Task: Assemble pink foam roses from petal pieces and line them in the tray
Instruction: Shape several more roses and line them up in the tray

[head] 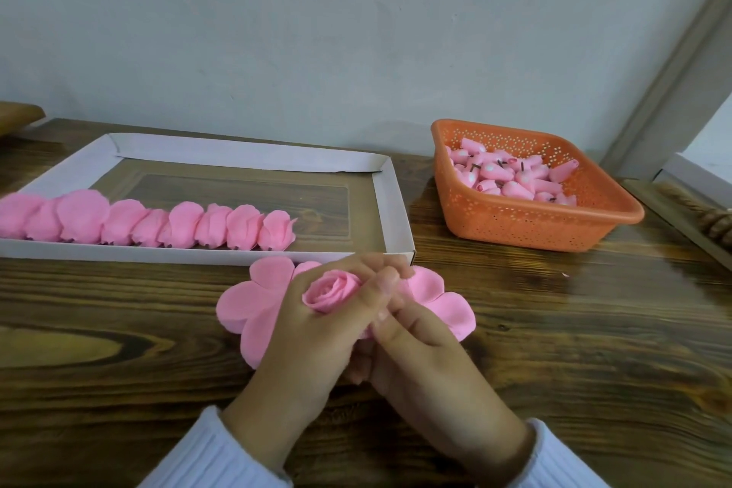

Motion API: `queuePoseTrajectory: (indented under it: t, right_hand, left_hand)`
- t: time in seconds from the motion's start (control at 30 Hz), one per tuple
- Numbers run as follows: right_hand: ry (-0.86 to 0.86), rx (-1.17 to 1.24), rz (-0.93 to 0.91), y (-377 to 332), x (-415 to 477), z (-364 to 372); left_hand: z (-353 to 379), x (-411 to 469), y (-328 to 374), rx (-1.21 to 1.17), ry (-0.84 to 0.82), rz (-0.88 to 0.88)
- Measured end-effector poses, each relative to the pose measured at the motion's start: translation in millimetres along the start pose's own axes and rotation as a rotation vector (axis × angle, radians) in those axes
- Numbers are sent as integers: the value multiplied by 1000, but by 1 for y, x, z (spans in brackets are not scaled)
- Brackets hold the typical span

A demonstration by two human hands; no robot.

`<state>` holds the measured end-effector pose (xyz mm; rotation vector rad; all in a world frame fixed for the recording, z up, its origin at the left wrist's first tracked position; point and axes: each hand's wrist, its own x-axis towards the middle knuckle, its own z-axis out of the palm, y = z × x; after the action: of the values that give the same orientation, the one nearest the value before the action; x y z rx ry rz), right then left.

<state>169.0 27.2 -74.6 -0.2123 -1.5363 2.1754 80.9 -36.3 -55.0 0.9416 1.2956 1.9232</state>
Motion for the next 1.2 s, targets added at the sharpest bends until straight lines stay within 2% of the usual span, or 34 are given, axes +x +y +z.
queuePoseTrajectory:
  t: [0.1, 0.27, 0.5, 0.6, 0.77, 0.93, 1.1, 1.2]
  right_hand:
    - [-18, 22, -18, -1, -1, 1]
    - [39, 8, 52, -4, 0, -3]
    - [25, -25, 15, -5, -1, -1]
    - [55, -56, 58, -5, -1, -2]
    - [3, 64, 9, -4, -1, 1]
    - [41, 10, 86, -4, 0, -3]
    - [-15, 90, 9, -4, -1, 1]
    - [4, 52, 29, -3, -1, -1]
  left_hand:
    - [0, 1, -1, -41, 34, -5]
    - [-2, 0, -1, -29, -143, 12]
    - [-3, 2, 1, -106, -109, -79]
    - [0, -1, 3, -85, -149, -67]
    - [-2, 3, 2, -51, -68, -36]
    - [-2, 1, 0, 22, -128, -7]
    - [-1, 1, 1, -53, -4, -69]
    - [-2, 1, 1, -76, -23, -53]
